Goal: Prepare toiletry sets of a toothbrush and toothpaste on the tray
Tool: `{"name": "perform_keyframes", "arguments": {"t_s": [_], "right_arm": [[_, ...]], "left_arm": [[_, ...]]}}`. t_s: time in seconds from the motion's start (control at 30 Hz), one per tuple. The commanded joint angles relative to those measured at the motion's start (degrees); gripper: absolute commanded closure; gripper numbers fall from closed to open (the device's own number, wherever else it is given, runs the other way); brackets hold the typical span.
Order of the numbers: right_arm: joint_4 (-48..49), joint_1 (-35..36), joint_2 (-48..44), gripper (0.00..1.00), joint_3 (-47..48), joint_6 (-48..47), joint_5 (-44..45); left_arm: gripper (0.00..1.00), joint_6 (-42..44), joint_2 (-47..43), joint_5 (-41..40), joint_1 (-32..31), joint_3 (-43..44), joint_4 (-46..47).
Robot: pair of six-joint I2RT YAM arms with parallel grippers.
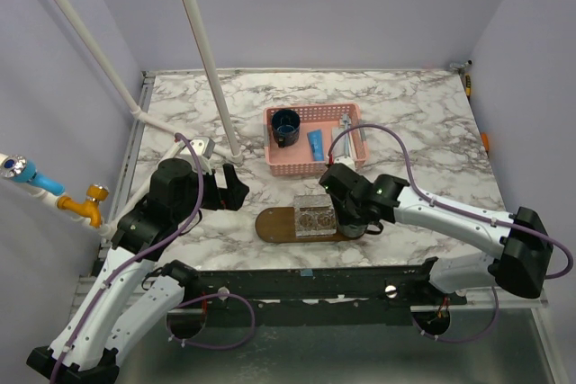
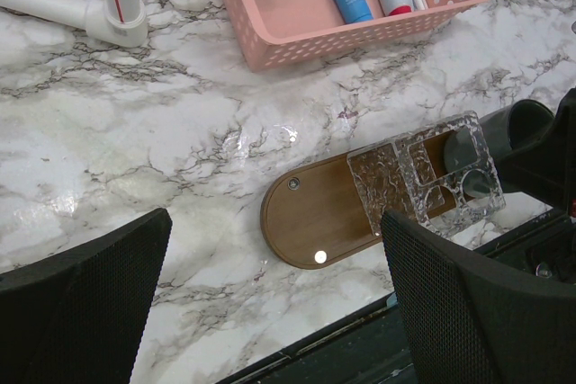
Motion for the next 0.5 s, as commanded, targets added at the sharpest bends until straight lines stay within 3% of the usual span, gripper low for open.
{"name": "perform_keyframes", "arguments": {"t_s": [0.0, 0.23, 0.47], "right_arm": [[1.5, 0.5, 0.7, 0.99, -0.2, 0.7, 2.1], [1.4, 0.9, -0.2, 0.99, -0.7, 1.0, 2.2], [1.4, 1.1, -1.2, 0.89, -1.2, 1.8, 2.4]], "left_arm": [[0.01, 0.8, -0.1, 1.1, -0.3, -0.1, 0.6], [0.01, 0.7, -0.1, 1.0, -0.3, -0.1, 0.5], [0.01, 0.7, -0.1, 1.1, -0.3, -0.1, 0.5]]}}
